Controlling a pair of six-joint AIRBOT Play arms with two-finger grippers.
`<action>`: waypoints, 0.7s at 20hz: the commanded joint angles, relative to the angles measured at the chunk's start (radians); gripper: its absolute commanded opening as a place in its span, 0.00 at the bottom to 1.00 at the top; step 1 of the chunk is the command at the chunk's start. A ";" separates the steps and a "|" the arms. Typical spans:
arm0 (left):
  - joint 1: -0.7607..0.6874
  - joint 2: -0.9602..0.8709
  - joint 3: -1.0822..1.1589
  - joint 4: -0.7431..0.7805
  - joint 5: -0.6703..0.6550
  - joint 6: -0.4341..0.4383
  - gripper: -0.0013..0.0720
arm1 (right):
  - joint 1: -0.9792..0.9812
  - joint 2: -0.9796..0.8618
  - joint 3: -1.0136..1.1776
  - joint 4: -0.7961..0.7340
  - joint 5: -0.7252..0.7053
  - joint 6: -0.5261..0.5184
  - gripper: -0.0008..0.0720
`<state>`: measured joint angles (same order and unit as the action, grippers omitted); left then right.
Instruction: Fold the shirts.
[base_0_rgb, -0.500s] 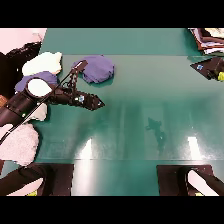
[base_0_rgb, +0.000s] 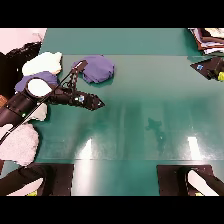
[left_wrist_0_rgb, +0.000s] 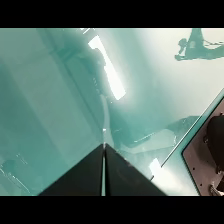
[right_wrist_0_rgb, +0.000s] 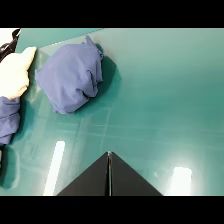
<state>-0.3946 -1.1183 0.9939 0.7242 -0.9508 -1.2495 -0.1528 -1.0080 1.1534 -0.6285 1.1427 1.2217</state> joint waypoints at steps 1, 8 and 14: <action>0.001 0.001 0.001 0.000 0.001 0.000 0.05 | -0.001 0.000 0.000 0.000 0.000 0.000 0.03; 0.001 0.001 0.001 -0.019 0.062 -0.007 0.10 | -0.001 0.000 0.000 0.001 -0.010 0.000 0.03; 0.133 -0.064 0.070 0.131 0.335 -0.089 0.85 | 0.002 0.000 0.000 0.001 -0.009 0.000 0.03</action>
<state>-0.3294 -1.1423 1.0237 0.7967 -0.7177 -1.3083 -0.1528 -1.0080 1.1534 -0.6281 1.1358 1.2217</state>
